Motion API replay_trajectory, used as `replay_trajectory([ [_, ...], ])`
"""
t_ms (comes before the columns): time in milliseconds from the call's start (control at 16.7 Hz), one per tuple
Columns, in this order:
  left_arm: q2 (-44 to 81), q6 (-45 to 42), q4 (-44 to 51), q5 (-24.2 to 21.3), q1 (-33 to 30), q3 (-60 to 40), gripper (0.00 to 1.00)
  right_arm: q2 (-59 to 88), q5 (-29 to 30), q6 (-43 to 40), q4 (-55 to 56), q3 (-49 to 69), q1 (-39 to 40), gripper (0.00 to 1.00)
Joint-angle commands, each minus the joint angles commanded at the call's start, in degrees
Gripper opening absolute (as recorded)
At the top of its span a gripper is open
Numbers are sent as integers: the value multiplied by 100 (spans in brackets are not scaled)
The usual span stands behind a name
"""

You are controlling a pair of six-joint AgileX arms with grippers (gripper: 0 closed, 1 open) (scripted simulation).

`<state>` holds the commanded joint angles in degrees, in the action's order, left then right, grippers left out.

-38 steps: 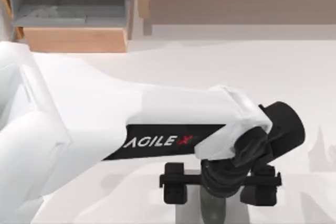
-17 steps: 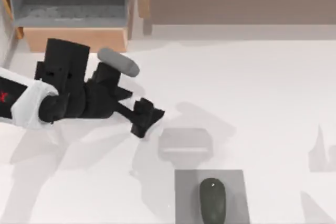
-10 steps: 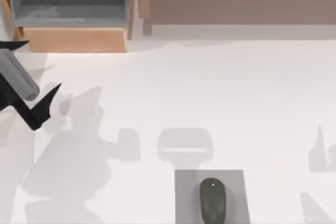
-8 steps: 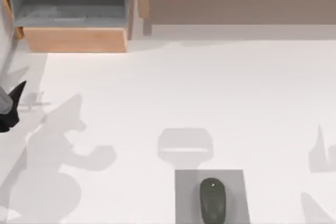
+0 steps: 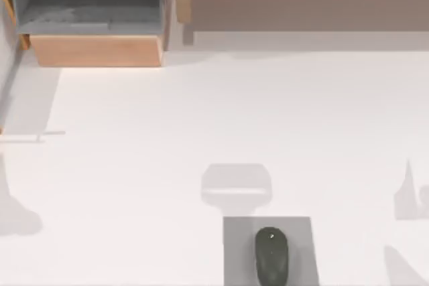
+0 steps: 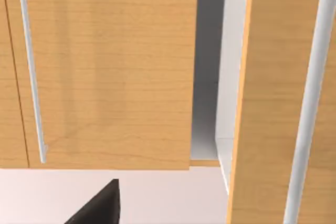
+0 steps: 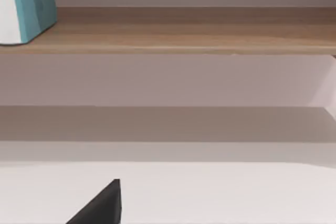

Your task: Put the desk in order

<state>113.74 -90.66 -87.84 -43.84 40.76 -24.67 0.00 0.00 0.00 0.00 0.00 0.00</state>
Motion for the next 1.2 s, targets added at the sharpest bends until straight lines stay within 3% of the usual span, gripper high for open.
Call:
replay_trajectory([
  [960, 213, -43, 219, 364, -301, -488, 100, 0, 0, 0, 0, 0, 0, 100],
  [1200, 213, -43, 219, 364, -301, -488, 70, 0, 0, 0, 0, 0, 0, 100],
])
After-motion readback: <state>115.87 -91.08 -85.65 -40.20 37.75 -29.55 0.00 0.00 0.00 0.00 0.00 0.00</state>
